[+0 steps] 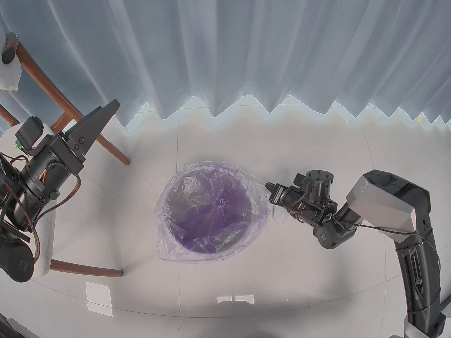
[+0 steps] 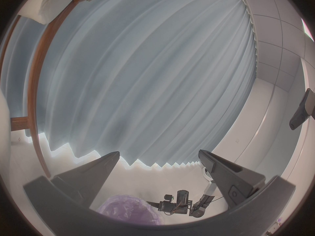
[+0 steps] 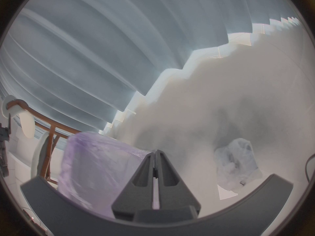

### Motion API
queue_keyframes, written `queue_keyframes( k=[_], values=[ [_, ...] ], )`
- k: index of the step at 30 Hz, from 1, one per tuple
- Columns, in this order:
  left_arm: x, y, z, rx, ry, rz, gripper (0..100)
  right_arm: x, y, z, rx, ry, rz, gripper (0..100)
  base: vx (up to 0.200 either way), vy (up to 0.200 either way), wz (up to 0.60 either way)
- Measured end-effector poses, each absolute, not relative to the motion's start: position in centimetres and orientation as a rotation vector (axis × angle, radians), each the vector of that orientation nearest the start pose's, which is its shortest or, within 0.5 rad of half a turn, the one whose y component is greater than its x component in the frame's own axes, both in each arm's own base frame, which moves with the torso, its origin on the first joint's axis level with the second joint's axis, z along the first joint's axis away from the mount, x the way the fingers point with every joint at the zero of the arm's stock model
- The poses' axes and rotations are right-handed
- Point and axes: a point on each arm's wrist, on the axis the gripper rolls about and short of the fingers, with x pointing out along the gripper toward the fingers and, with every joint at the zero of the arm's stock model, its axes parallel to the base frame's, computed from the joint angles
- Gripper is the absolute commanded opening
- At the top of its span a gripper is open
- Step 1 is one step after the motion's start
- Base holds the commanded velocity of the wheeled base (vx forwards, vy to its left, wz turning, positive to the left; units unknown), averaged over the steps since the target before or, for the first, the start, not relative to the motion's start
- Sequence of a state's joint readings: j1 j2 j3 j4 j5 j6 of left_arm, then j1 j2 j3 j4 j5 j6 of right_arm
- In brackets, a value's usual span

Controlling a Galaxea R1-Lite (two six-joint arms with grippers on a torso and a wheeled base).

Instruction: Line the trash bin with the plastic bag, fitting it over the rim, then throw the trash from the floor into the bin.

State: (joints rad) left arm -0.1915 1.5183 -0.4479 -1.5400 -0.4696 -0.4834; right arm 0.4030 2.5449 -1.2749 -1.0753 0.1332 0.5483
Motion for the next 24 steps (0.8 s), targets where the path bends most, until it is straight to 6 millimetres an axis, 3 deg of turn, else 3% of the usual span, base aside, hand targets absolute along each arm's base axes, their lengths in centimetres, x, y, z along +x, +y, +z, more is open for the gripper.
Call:
queue_keyframes(
  k=[6, 12, 13, 20, 24],
  values=[
    [21.7, -5.4, 22.6, -0.392, -0.300, -0.751, 100, 43.6, 18.9, -2.0, 0.505, 0.360, 0.459, 0, 0.000, 0.000, 0.00],
    [21.7, -5.6, 22.4, -0.393, -0.292, -0.759, 100, 43.8, 19.3, -2.9, 0.564, 0.361, 0.457, 0, 0.000, 0.000, 0.00],
    [21.7, -5.6, 22.4, -0.393, -0.292, -0.759, 100, 43.8, 19.3, -2.9, 0.568, 0.359, 0.456, 100, 0.000, 0.000, 0.00],
    [21.8, -5.6, 22.4, -0.386, -0.294, -0.759, 100, 42.6, 18.8, -2.2, 0.631, 0.338, 0.459, 100, 0.000, 0.000, 0.00],
    [21.9, -5.6, 22.6, -0.386, -0.303, -0.757, 100, 40.8, 18.2, -1.4, 0.675, 0.352, 0.457, 100, -0.050, 0.000, 0.00]
  ],
)
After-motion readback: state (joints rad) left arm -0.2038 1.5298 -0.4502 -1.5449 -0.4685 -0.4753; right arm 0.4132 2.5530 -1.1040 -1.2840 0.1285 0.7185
